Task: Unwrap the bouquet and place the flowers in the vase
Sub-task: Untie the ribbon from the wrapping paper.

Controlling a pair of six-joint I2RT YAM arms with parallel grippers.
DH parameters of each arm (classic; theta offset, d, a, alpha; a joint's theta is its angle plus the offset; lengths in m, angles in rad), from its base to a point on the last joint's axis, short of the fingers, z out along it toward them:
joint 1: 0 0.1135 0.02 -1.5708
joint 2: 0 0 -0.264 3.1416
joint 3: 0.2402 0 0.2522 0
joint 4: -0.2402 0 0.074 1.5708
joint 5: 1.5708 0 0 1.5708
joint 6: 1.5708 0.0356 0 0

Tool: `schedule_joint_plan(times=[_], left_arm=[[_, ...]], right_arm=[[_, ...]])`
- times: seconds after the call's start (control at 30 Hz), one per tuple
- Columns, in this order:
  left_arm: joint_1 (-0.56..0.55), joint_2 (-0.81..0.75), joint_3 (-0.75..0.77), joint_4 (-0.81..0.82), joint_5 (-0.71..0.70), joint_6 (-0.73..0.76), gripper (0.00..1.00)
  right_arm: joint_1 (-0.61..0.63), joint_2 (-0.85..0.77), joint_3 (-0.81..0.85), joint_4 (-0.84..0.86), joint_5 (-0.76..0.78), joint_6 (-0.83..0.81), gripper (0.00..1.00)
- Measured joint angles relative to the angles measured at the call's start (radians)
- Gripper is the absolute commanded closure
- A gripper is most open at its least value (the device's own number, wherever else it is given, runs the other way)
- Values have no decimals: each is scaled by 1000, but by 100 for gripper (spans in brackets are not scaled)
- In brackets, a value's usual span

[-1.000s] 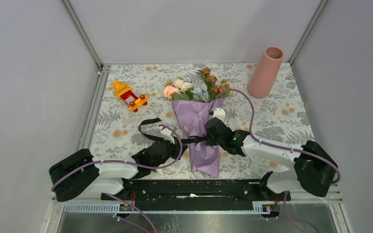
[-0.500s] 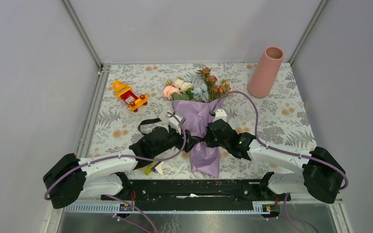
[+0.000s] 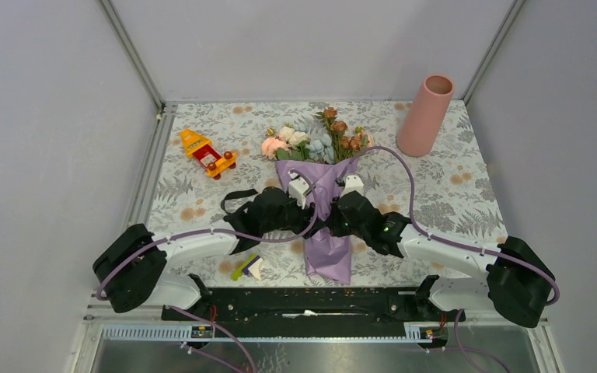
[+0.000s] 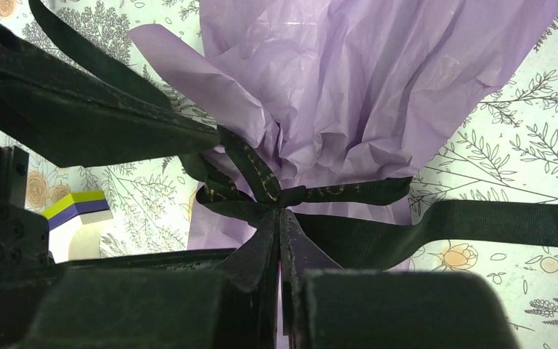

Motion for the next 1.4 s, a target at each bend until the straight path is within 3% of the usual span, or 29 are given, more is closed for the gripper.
schedule_joint_plan(times=[0.17, 0.57, 1.03, 1.4], left_arm=[[3, 51, 47, -6, 26, 18, 56], [3, 82, 48, -29, 60, 45, 61], [2, 101, 49, -48, 60, 60, 95], [-2, 71, 35, -40, 61, 48, 100]], right_arm=[[0, 0, -2, 0, 0, 0, 100], [0, 0, -2, 0, 0, 0, 100], [0, 1, -2, 0, 0, 0, 100], [0, 1, -2, -17, 35, 10, 100]])
